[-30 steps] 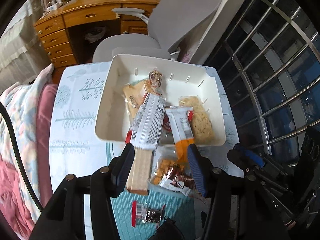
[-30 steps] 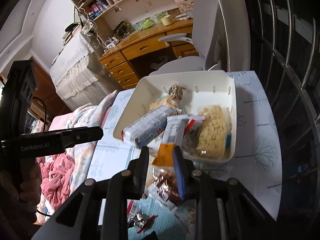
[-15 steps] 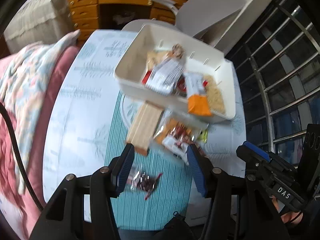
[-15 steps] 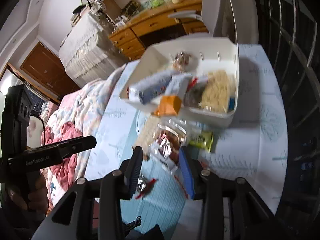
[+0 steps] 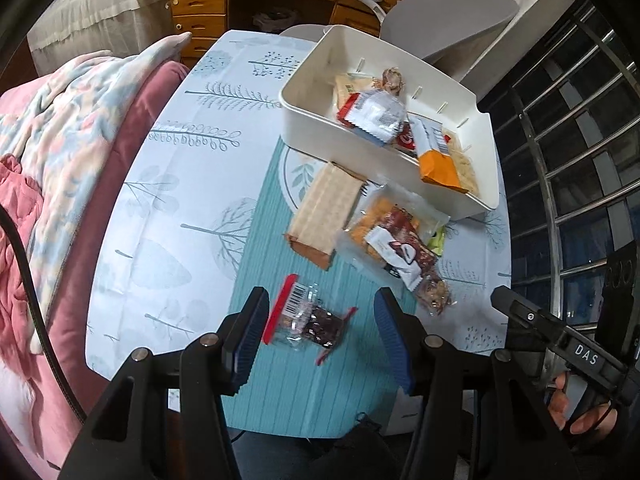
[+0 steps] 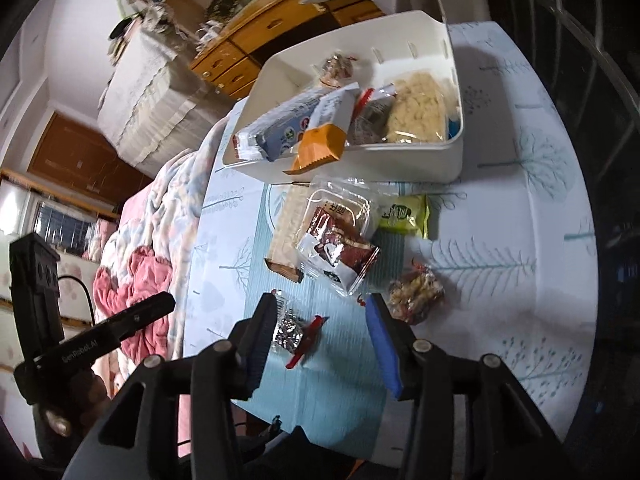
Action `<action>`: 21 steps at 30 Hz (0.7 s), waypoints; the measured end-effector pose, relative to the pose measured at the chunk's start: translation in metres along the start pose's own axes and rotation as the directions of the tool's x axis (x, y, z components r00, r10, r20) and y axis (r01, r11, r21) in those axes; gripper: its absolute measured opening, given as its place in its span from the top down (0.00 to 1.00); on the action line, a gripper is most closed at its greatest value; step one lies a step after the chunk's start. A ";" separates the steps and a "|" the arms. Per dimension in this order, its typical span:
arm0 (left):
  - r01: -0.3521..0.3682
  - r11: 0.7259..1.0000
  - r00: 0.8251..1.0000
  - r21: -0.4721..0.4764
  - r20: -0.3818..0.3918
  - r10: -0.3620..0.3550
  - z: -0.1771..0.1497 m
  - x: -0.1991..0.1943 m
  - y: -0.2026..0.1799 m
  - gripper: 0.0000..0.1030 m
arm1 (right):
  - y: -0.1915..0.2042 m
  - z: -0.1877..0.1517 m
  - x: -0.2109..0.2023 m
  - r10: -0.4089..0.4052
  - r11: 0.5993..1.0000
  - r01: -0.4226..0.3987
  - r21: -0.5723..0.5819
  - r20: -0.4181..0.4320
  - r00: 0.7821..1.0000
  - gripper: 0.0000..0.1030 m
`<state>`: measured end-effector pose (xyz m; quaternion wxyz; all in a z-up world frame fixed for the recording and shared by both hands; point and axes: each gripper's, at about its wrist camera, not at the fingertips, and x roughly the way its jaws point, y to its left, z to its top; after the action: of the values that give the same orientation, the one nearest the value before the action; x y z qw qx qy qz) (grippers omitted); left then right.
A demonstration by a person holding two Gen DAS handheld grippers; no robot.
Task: Organize snacks
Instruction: 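Move the left tool to the brown wafer bar while the right tool approaches the red-edged chocolate pack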
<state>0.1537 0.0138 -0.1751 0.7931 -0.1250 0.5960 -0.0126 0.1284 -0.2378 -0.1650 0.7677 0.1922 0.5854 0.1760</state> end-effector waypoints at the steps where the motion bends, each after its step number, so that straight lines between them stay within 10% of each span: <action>1: -0.001 1.000 1.000 0.011 -0.003 0.001 0.001 0.000 0.004 0.48 | 0.001 -0.002 0.001 0.001 1.000 -0.001 0.022 0.003 1.000 0.55; 21: 0.124 0.909 0.984 0.399 -0.171 -0.059 0.052 0.025 0.050 0.32 | 0.038 -0.063 0.045 -0.139 0.876 0.063 0.479 0.124 0.982 0.41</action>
<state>0.2042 0.0675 -0.1958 0.7515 0.0165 0.6334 -0.1836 0.0772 -0.1769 -0.1985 0.7489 0.3556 0.5585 -0.0278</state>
